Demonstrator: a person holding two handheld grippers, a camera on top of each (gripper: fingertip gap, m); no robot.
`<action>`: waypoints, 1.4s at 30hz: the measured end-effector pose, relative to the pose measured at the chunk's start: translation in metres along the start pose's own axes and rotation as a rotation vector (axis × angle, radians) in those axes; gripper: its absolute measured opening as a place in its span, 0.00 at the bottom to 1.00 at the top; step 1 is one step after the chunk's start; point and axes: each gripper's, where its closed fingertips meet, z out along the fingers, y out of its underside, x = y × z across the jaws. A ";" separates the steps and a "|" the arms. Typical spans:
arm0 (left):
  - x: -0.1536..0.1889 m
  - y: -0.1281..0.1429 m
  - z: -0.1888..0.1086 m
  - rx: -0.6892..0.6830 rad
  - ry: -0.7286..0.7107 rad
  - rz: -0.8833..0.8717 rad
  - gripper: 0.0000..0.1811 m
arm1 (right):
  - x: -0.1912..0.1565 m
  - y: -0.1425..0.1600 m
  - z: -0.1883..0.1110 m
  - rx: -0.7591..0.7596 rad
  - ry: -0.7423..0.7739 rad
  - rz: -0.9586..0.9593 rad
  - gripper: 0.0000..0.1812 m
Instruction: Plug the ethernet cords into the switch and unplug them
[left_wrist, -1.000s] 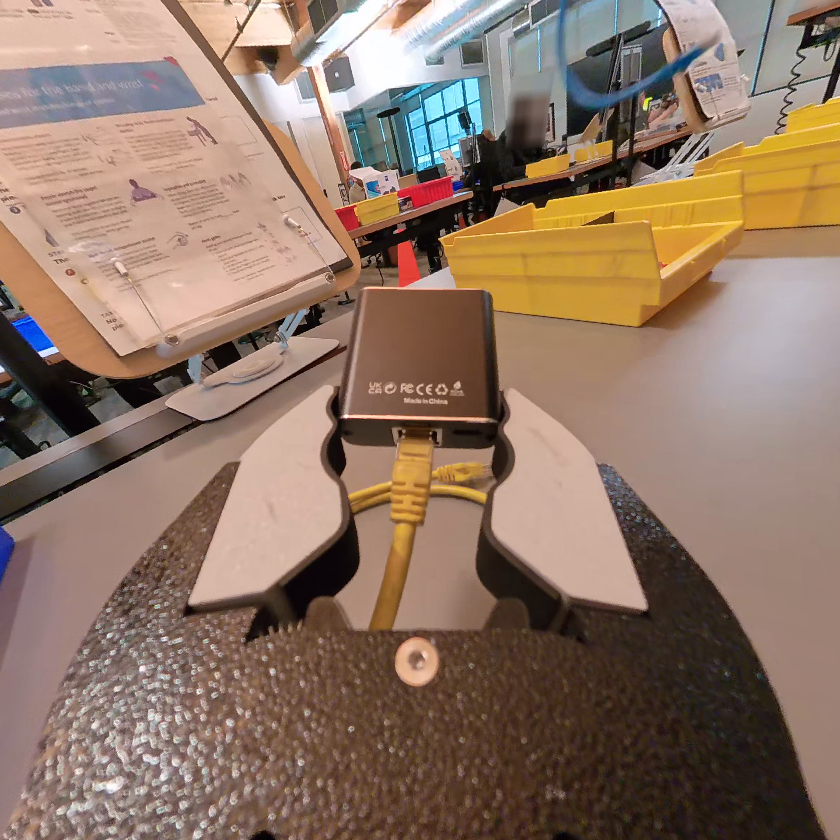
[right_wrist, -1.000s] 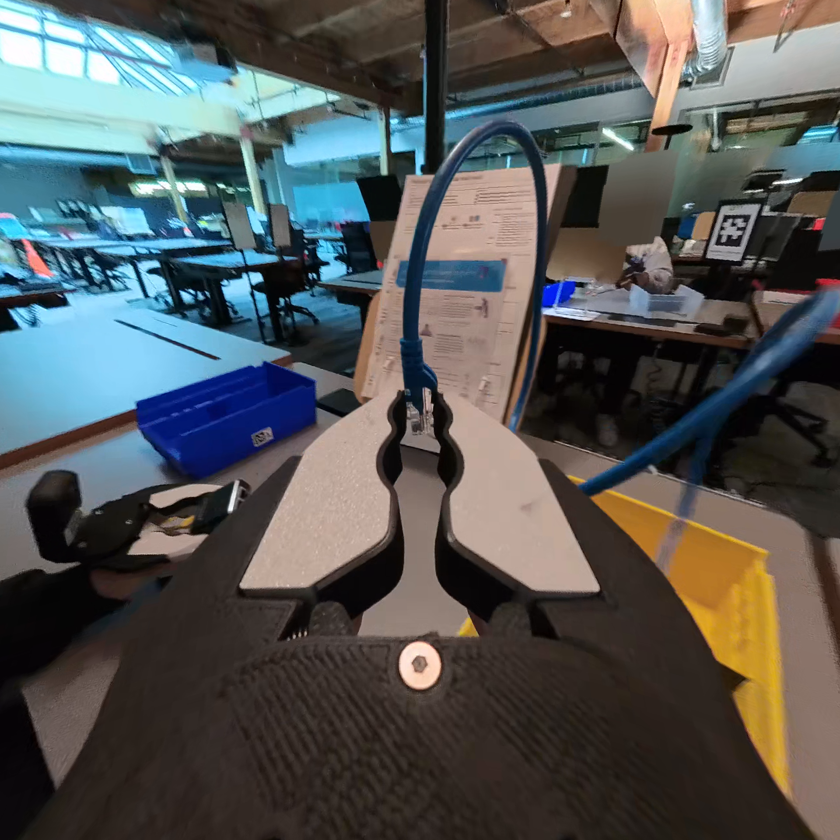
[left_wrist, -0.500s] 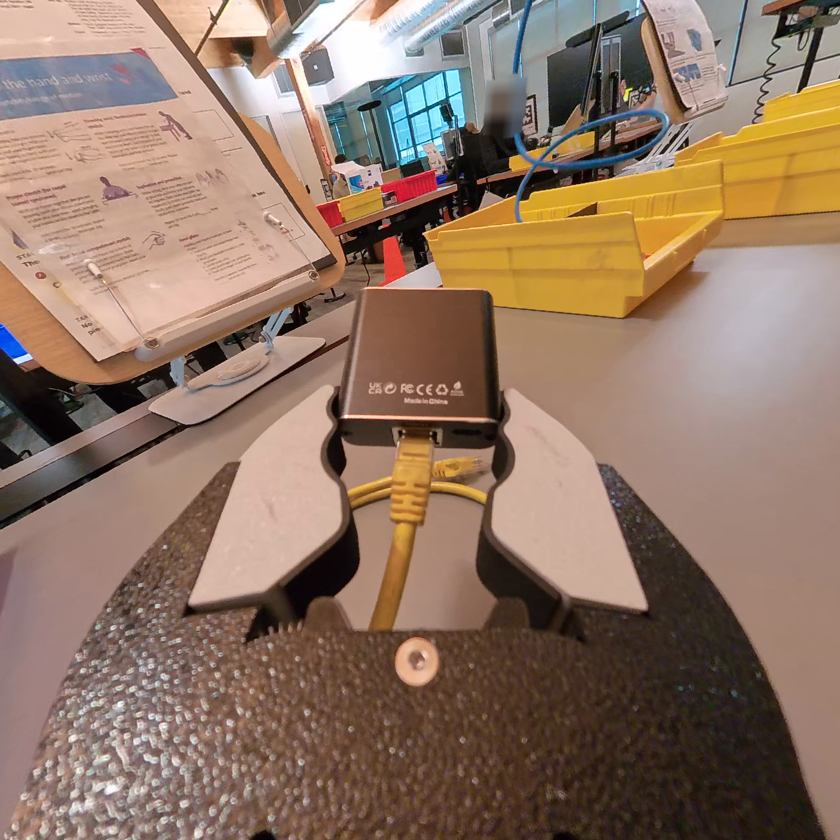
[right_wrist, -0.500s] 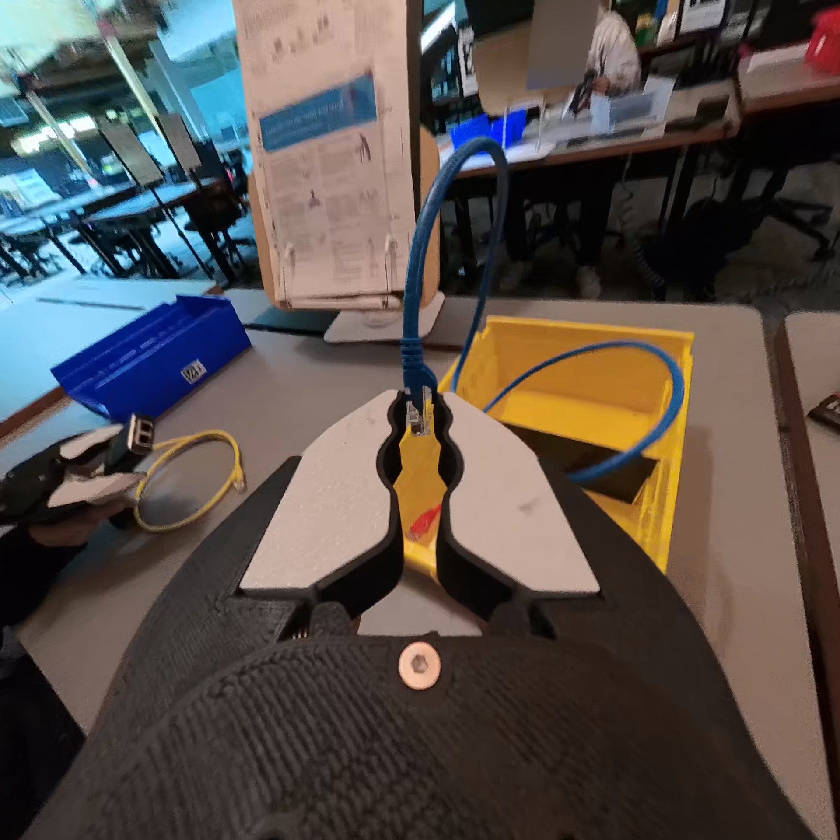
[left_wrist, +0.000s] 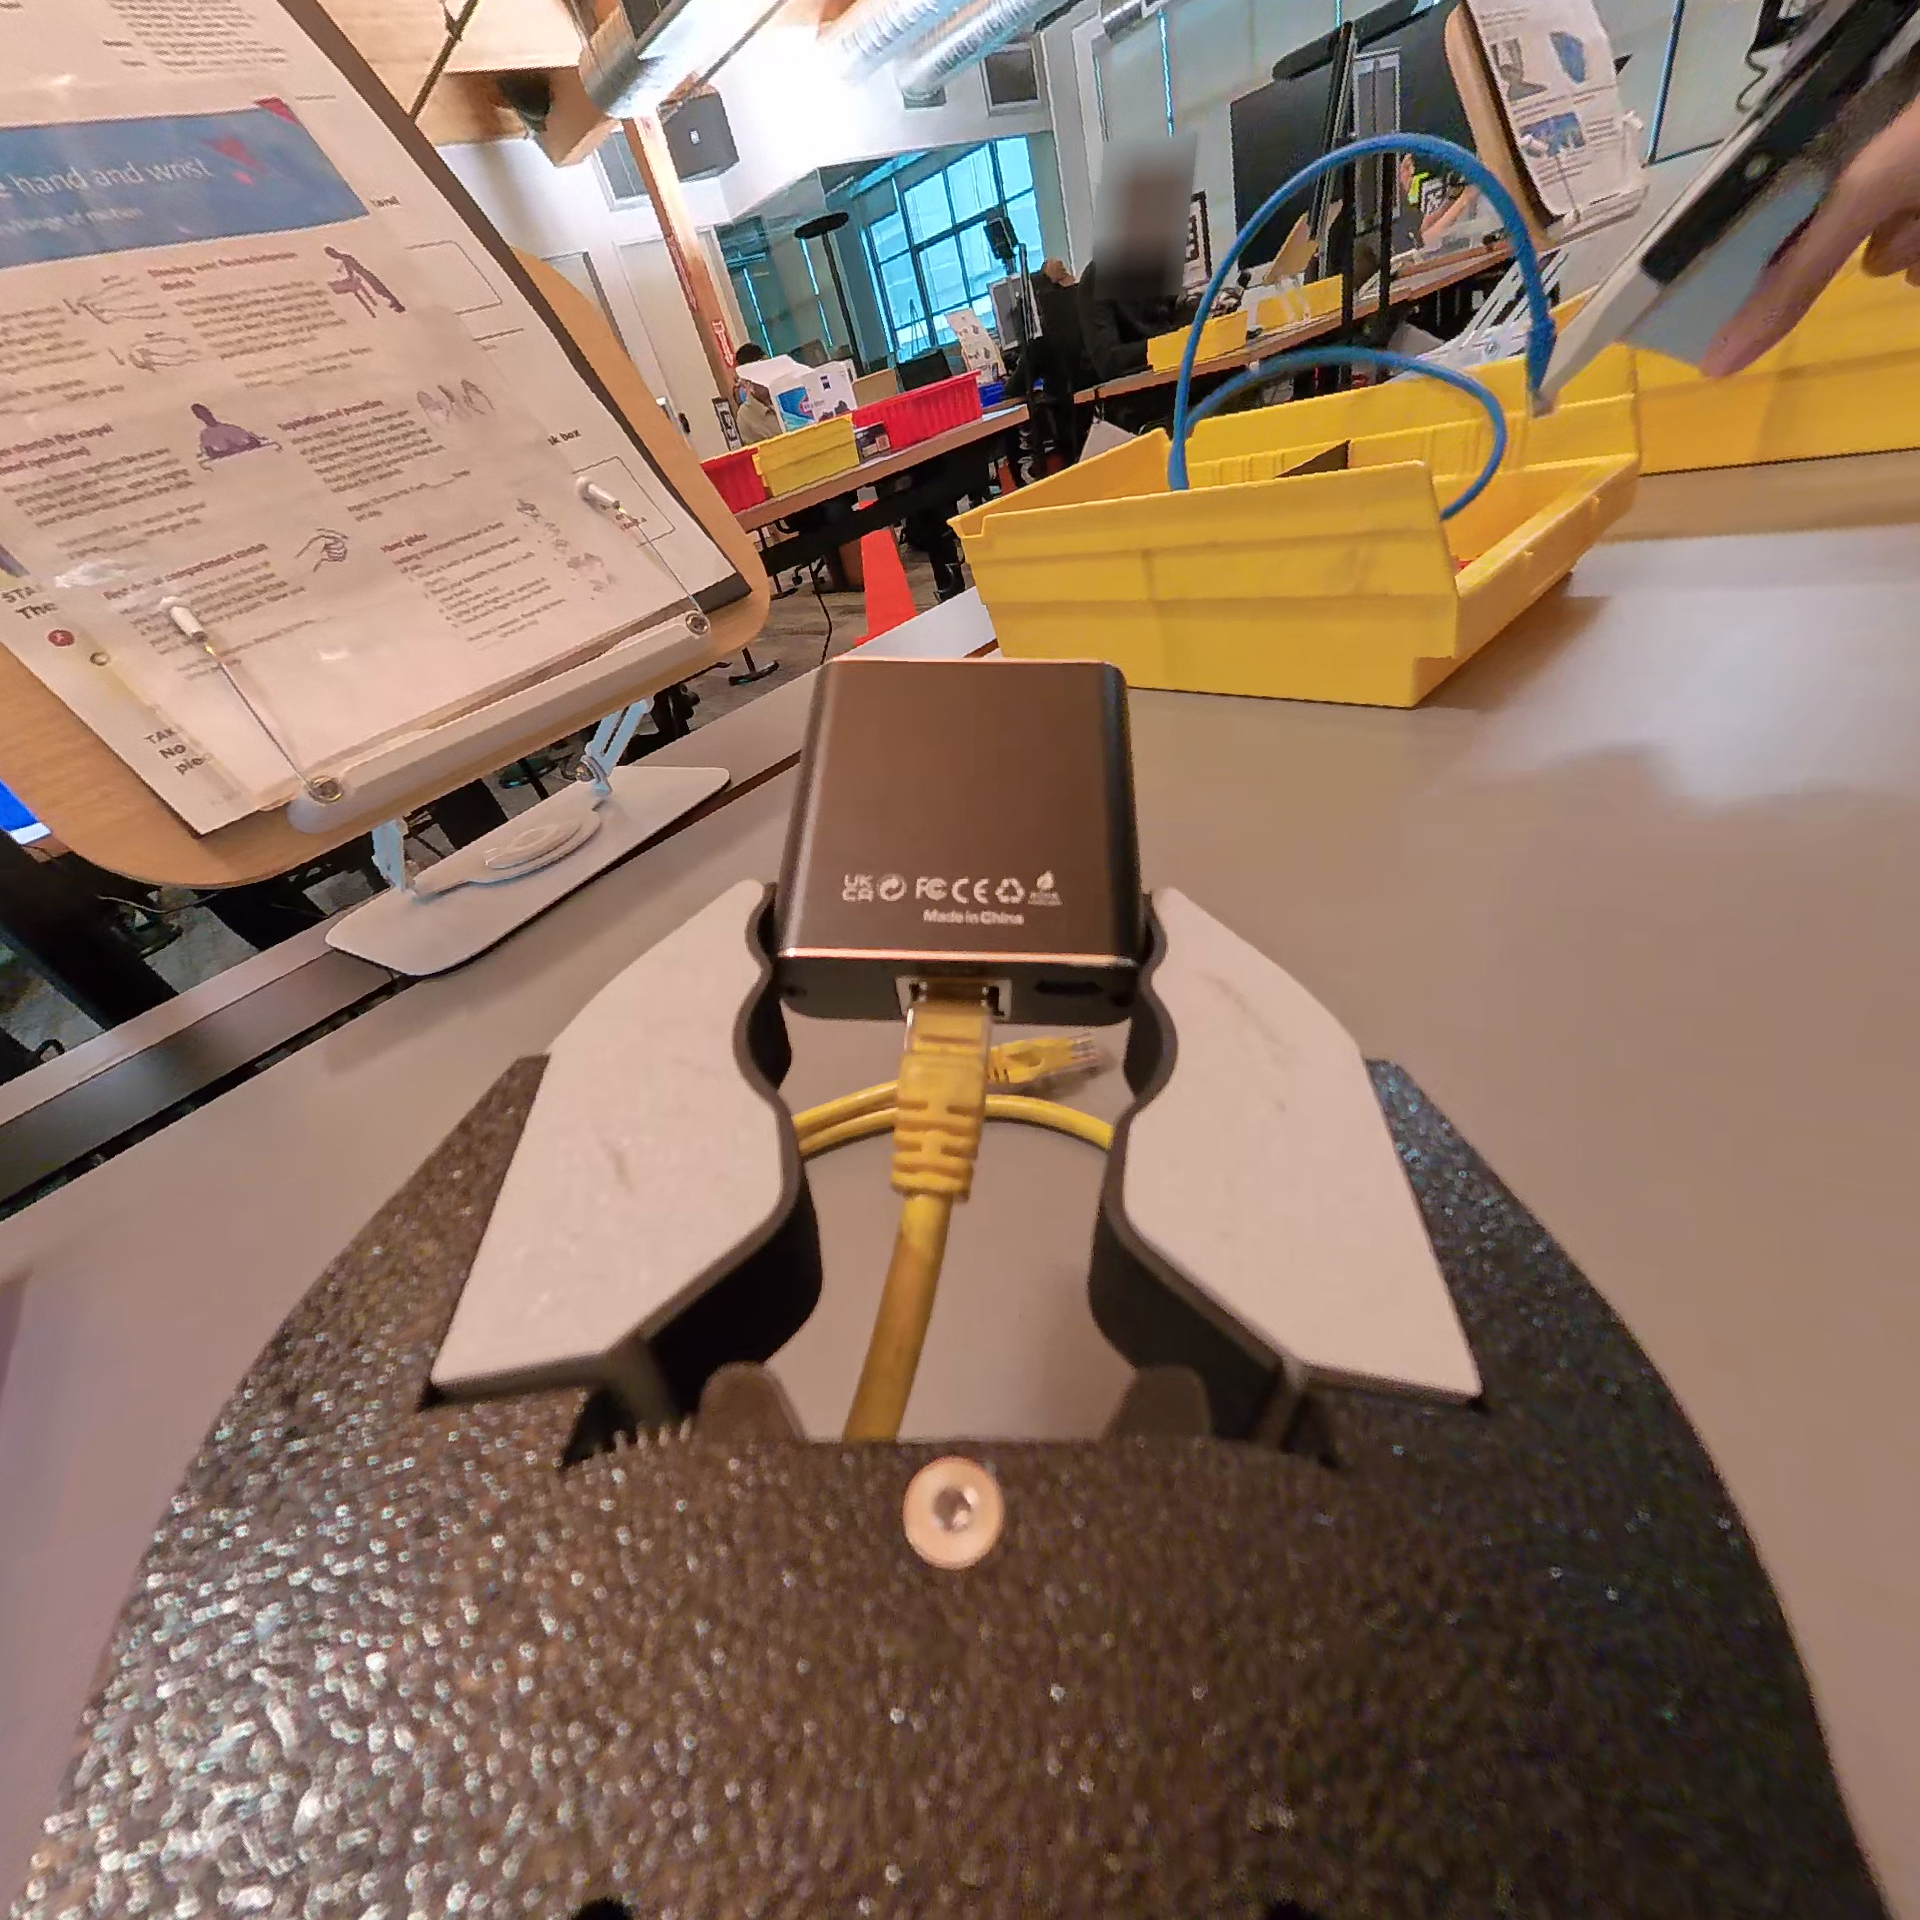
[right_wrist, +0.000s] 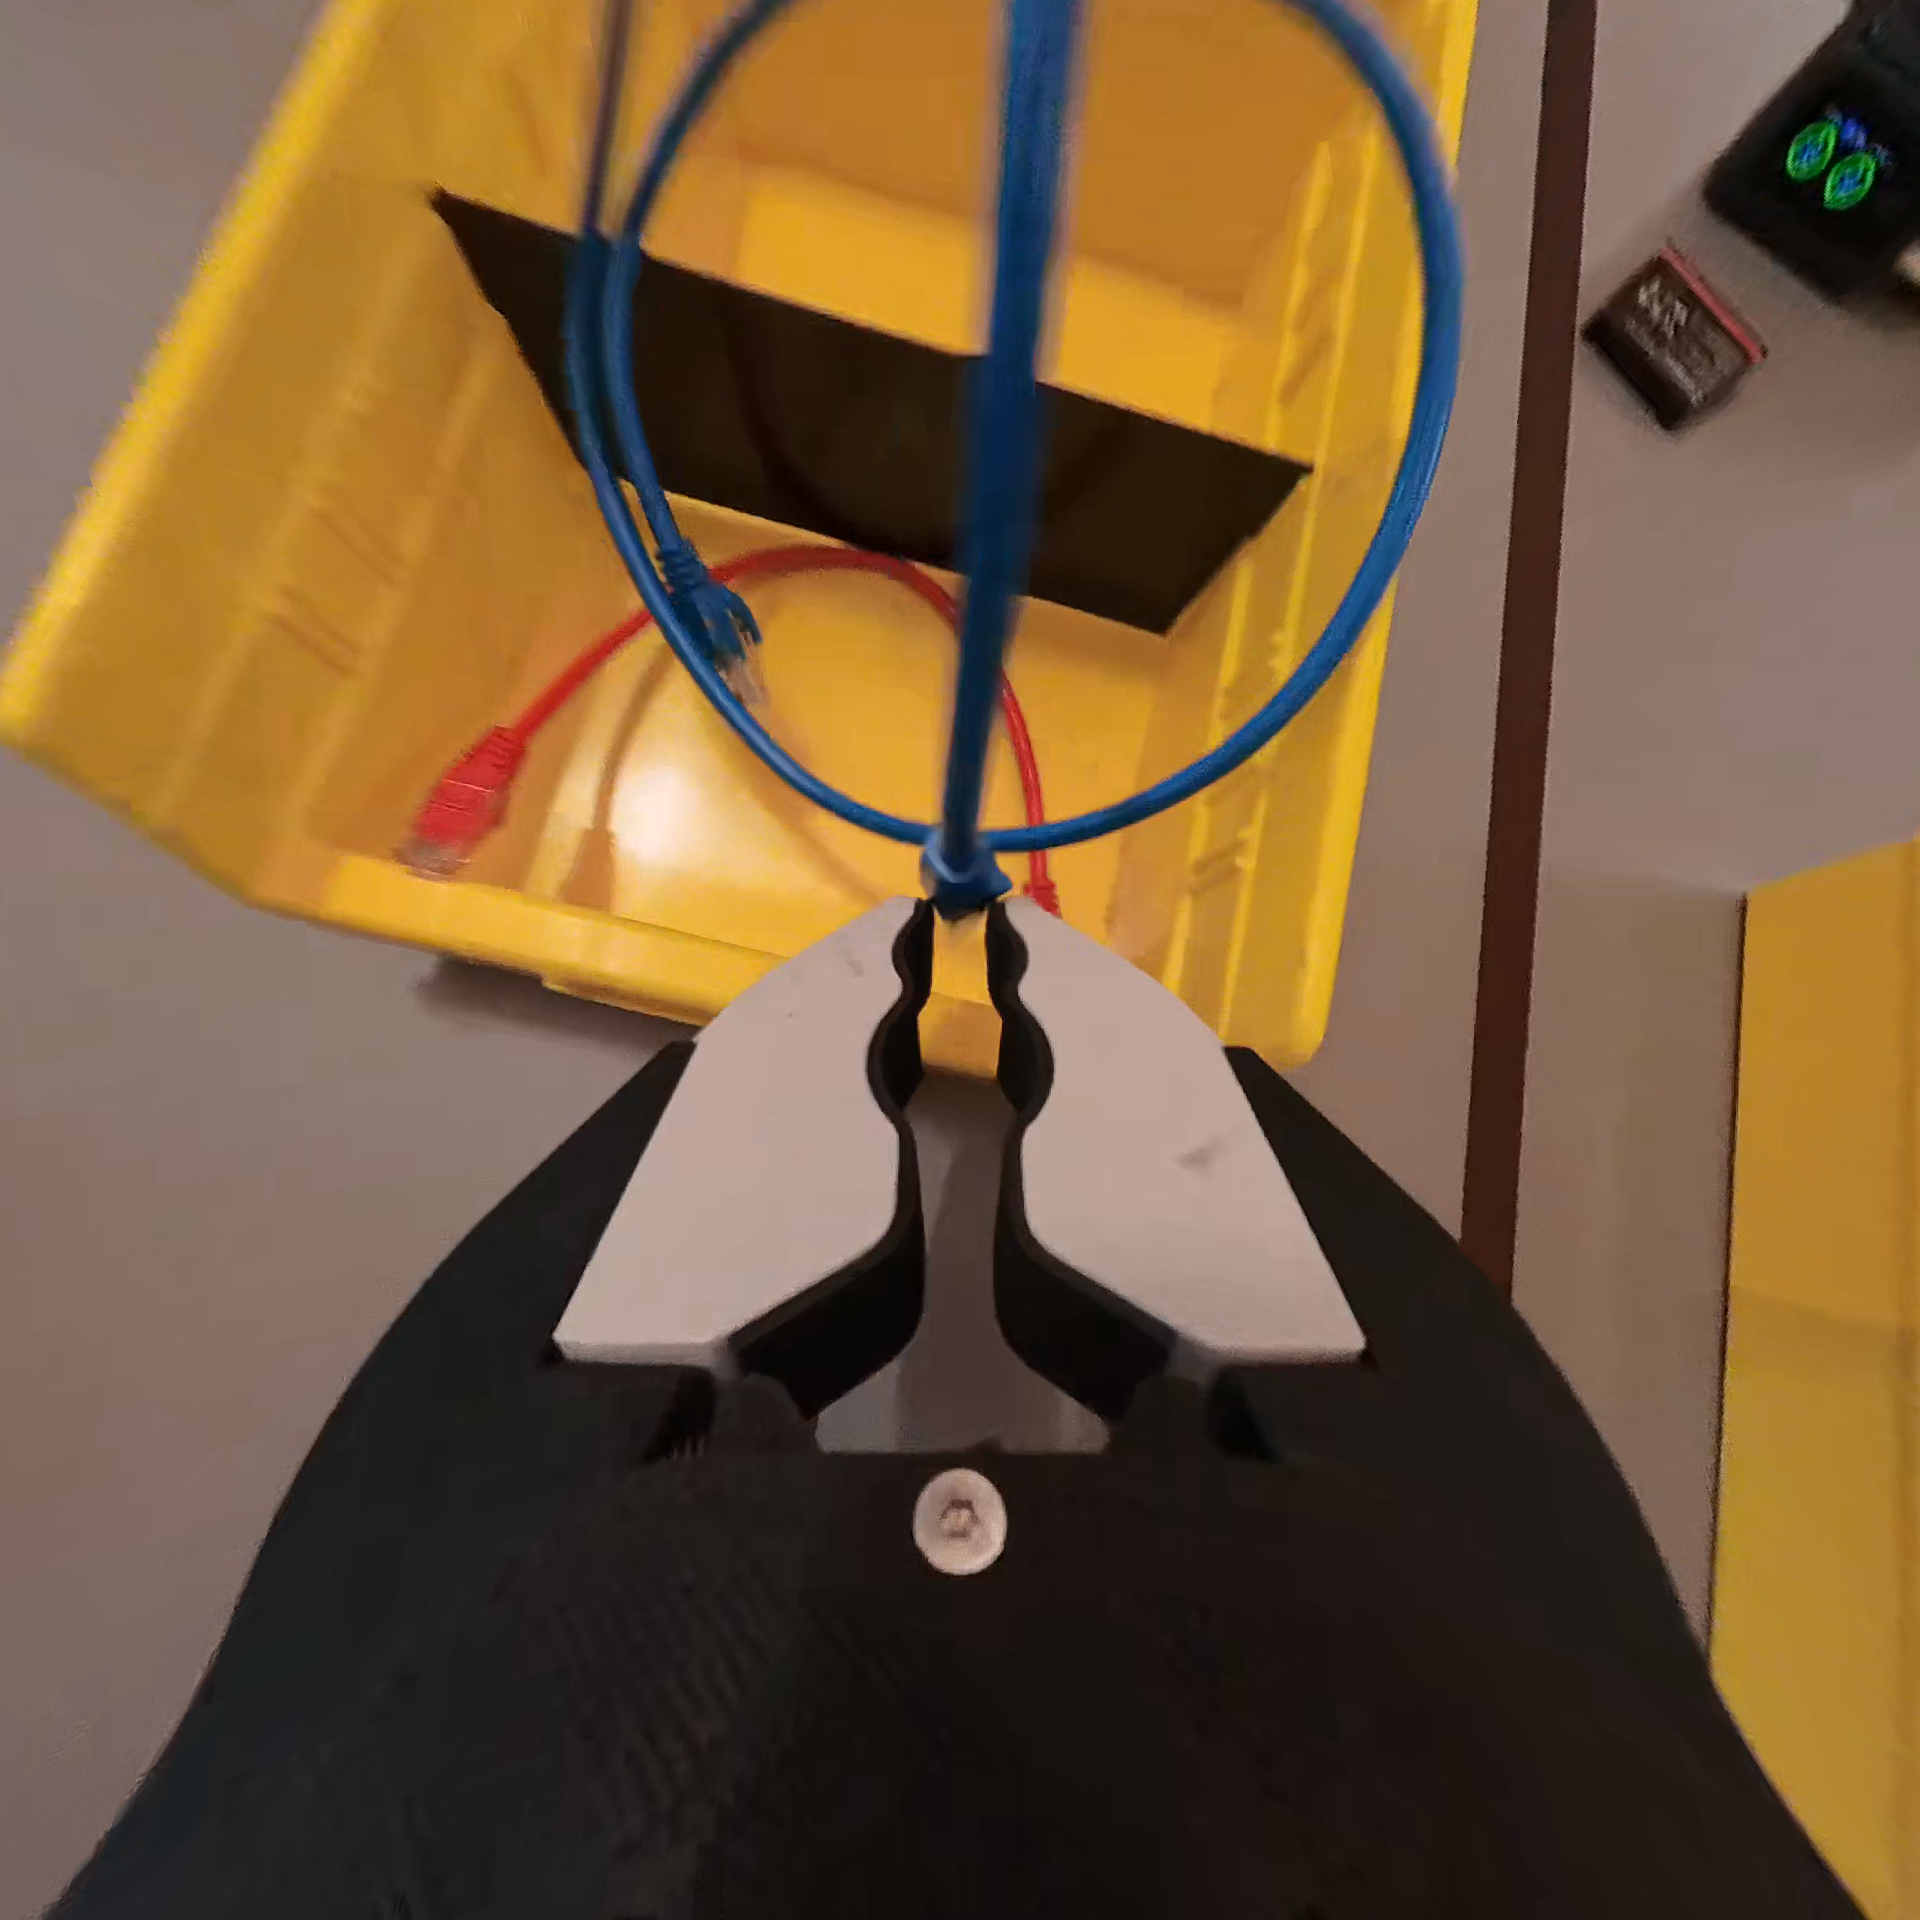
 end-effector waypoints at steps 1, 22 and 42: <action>0.000 0.000 0.000 0.000 0.000 0.001 0.34 | 0.004 0.006 0.005 -0.030 0.010 0.015 0.05; 0.083 -0.006 -0.044 -0.010 0.725 0.116 0.34 | -0.381 -0.001 -0.096 0.410 -1.032 -0.564 0.49; 0.054 -0.017 -0.047 -0.001 0.571 0.177 0.40 | -0.419 -0.005 -0.059 0.462 -0.653 -0.882 0.34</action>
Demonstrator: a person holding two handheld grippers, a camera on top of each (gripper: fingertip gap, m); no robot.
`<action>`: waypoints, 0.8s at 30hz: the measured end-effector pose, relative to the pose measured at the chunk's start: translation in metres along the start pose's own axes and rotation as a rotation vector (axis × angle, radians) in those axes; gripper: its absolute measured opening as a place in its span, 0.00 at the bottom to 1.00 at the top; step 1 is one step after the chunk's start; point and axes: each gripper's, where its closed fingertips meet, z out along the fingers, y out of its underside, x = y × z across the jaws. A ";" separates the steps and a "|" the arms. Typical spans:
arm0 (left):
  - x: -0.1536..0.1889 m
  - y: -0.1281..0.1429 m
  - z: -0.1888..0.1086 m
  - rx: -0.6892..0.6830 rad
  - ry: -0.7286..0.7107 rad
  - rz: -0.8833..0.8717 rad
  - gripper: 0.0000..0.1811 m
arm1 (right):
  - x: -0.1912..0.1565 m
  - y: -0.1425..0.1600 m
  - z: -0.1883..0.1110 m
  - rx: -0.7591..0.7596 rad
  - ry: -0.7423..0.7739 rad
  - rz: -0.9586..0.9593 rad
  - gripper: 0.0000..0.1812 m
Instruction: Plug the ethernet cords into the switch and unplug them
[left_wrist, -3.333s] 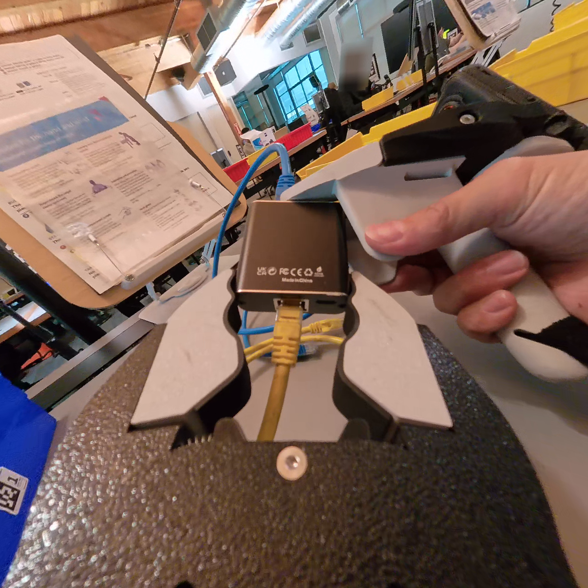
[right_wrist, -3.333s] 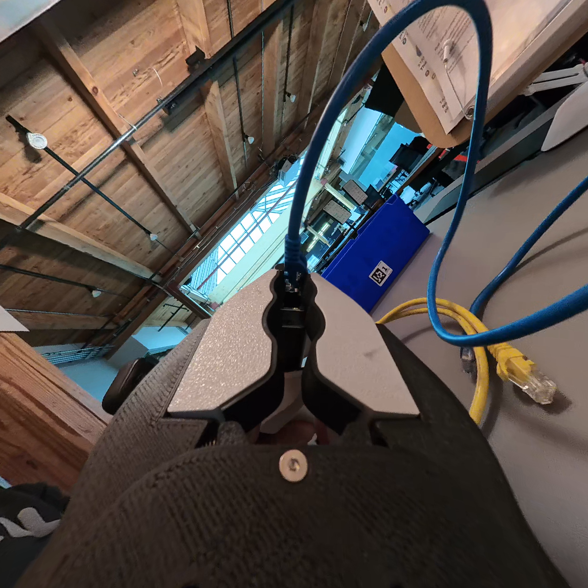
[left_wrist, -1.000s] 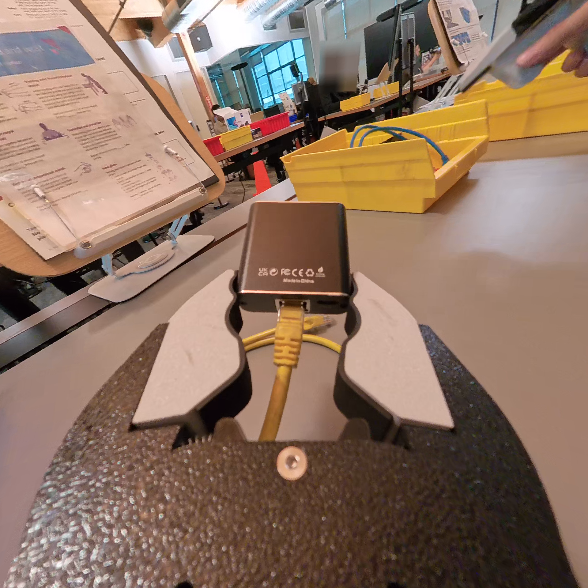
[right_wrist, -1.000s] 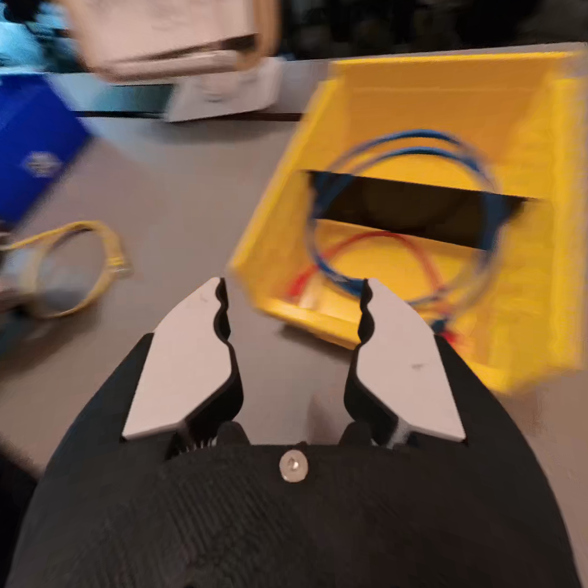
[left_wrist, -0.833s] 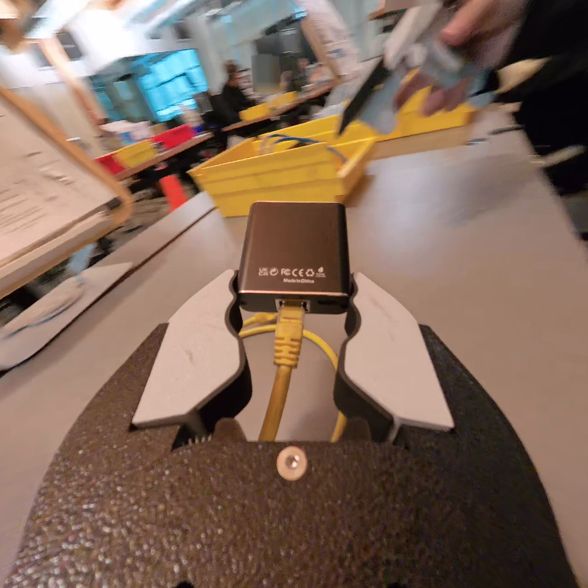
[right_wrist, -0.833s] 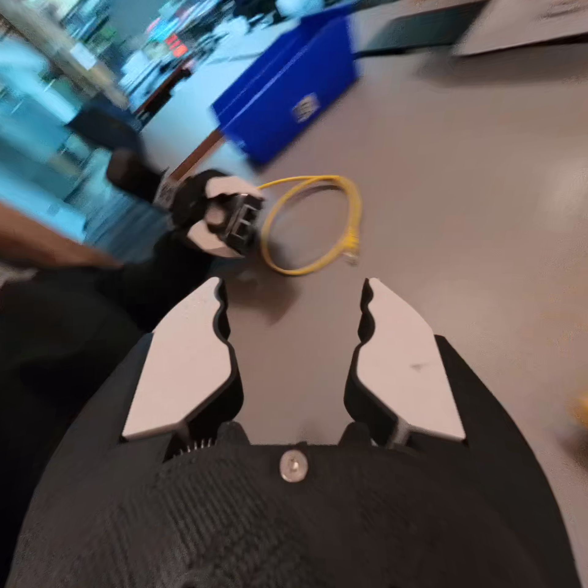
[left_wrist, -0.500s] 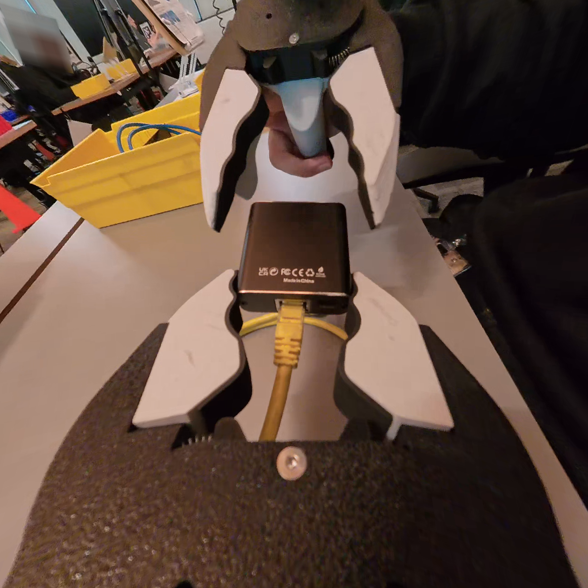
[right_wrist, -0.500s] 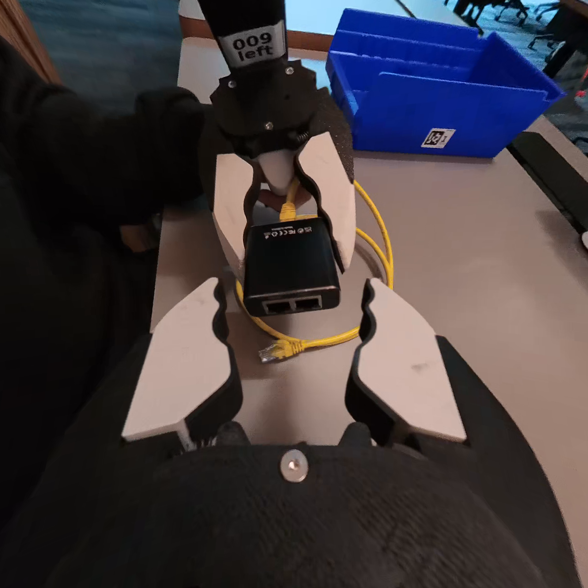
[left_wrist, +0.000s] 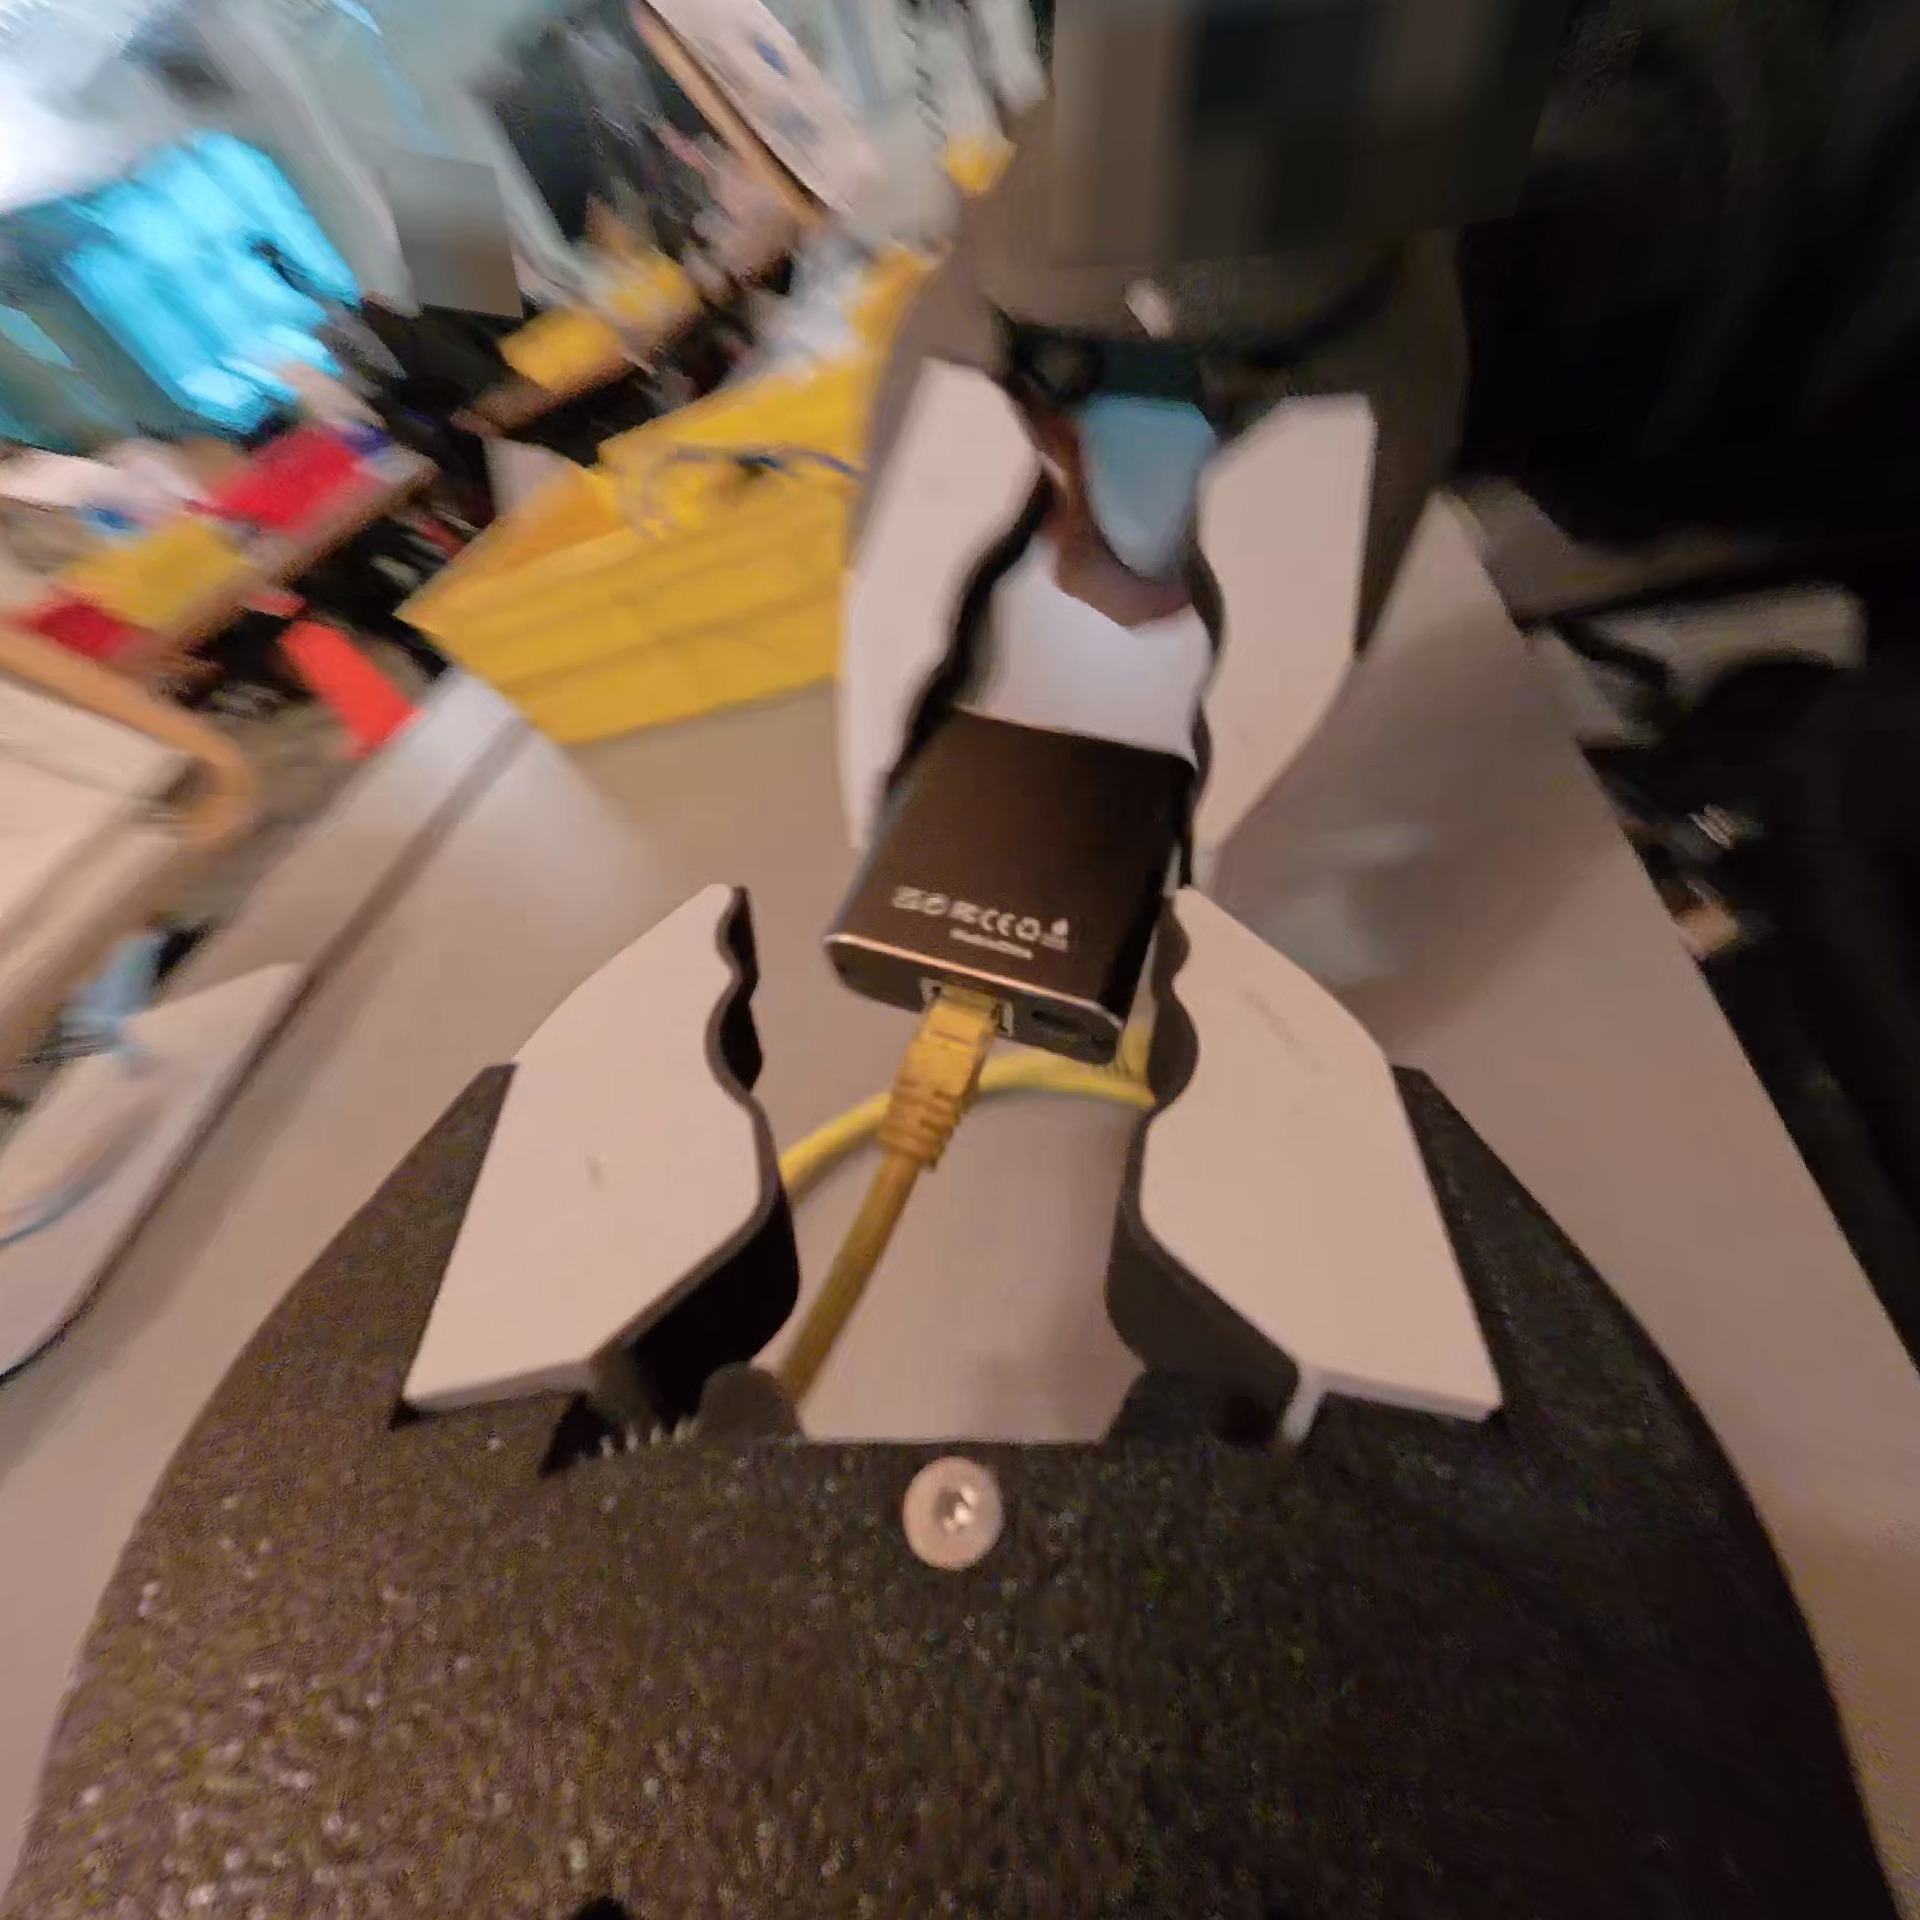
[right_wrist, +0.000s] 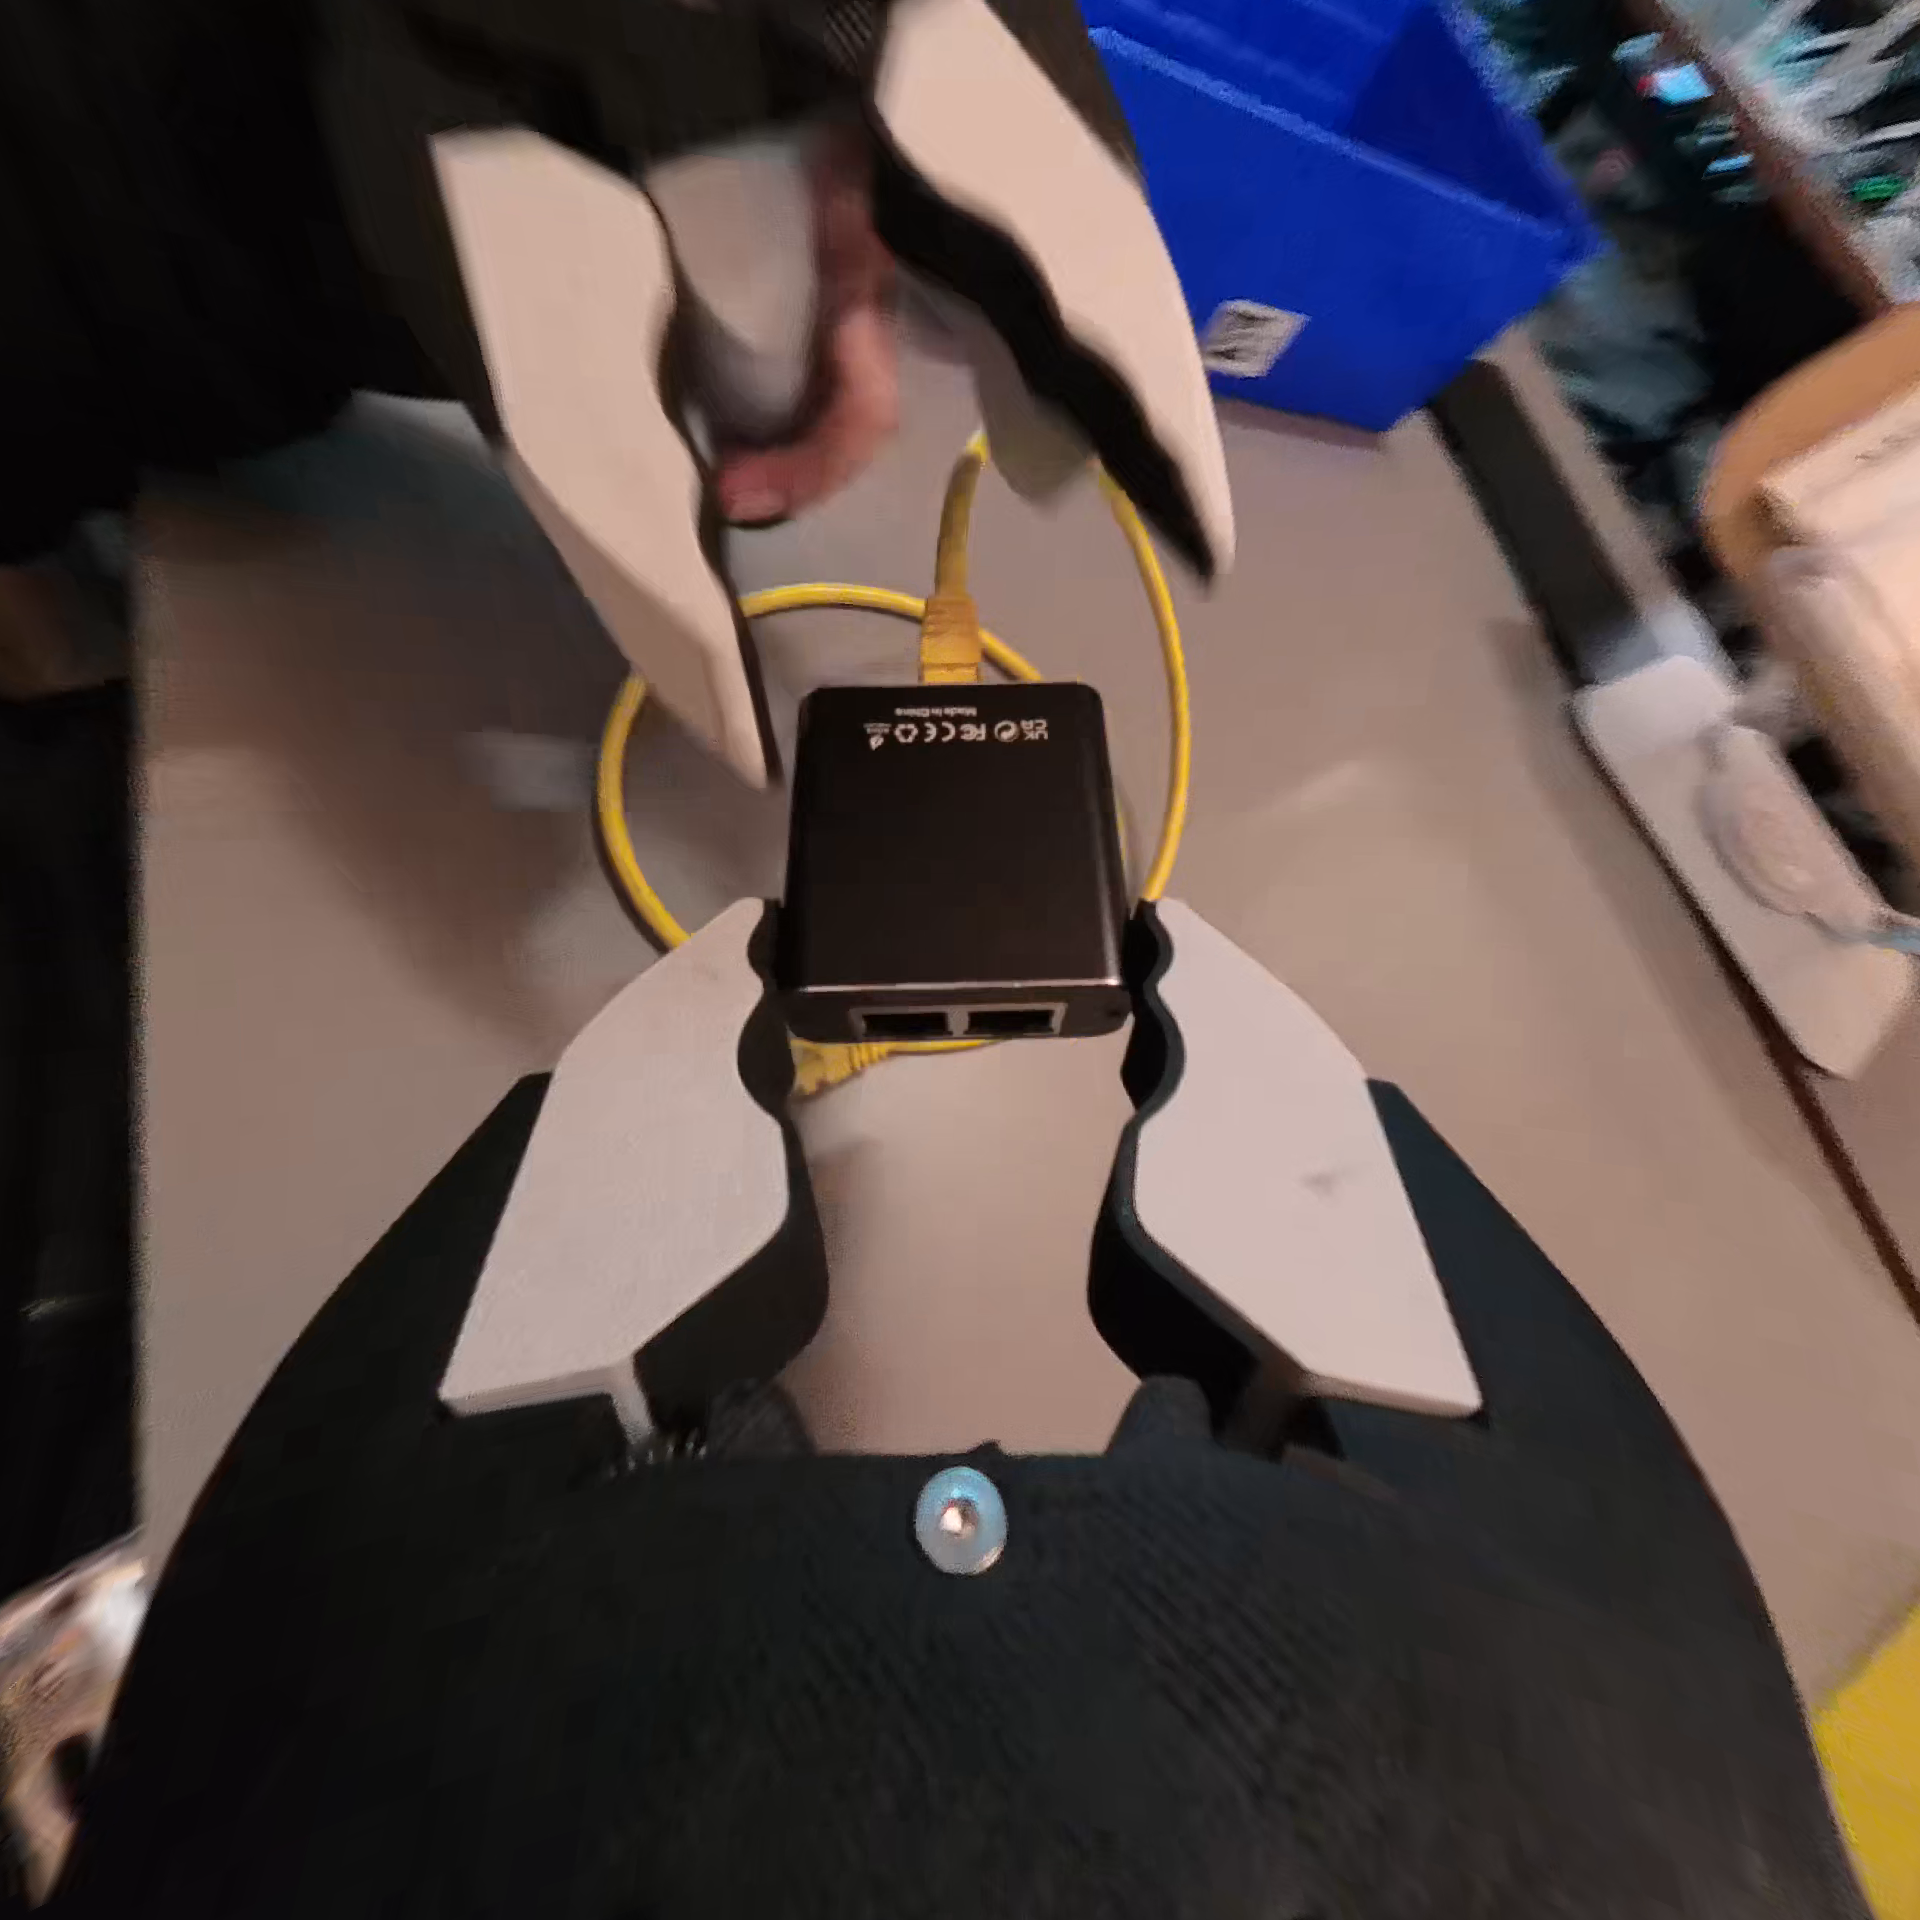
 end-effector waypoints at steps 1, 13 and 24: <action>-0.014 -0.014 -0.008 0.076 -0.088 -0.020 0.42 | 0.011 0.000 -0.005 0.019 0.075 0.015 0.34; -0.024 -0.042 0.007 0.430 0.296 -1.247 0.32 | 0.043 -0.042 -0.041 0.348 0.594 -0.034 0.34; 0.000 -0.016 0.011 0.261 0.448 -1.190 0.13 | 0.000 -0.029 -0.027 0.175 0.185 -0.185 0.45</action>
